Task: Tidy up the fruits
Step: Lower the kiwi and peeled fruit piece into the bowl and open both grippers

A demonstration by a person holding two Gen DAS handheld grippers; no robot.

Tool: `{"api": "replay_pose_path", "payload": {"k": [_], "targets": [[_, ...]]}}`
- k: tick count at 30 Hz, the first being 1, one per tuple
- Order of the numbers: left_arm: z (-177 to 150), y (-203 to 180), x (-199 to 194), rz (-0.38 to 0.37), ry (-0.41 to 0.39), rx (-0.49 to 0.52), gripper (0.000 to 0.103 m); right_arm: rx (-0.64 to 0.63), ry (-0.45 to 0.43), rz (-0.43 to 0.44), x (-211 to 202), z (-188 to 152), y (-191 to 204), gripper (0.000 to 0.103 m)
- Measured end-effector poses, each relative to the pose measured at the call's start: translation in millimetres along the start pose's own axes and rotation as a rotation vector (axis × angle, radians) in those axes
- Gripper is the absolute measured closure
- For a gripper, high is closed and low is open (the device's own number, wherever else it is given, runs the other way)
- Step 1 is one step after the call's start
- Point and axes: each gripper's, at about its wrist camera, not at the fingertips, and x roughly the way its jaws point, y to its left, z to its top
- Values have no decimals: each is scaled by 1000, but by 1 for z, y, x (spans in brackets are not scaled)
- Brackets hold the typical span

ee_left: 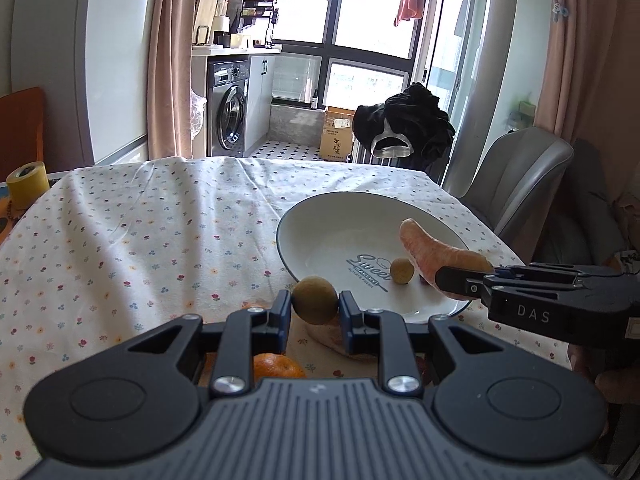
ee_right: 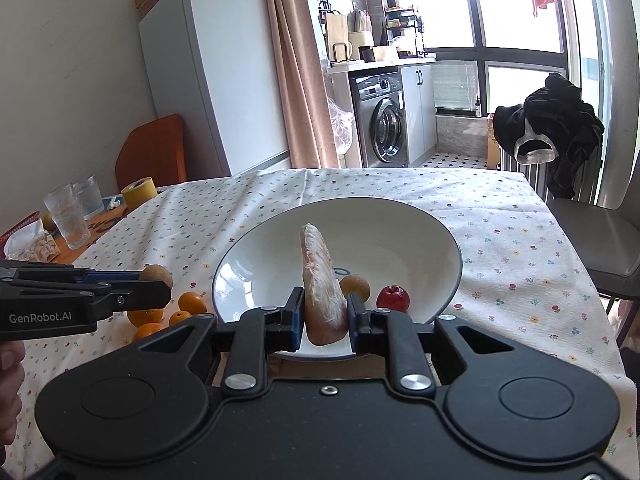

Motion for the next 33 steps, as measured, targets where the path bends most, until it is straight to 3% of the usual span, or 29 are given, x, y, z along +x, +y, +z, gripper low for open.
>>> {"api": "replay_pose_path", "payload": {"k": [11, 16, 33], "targets": [[12, -17, 22, -25, 16, 41, 79, 12, -5, -33, 10, 5, -12, 83], [17, -23, 32, -31, 24, 57, 80, 2, -16, -40, 8, 4, -11, 73], [22, -19, 42, -9, 66, 36, 75, 31, 0, -16, -10, -9, -16, 61]]}}
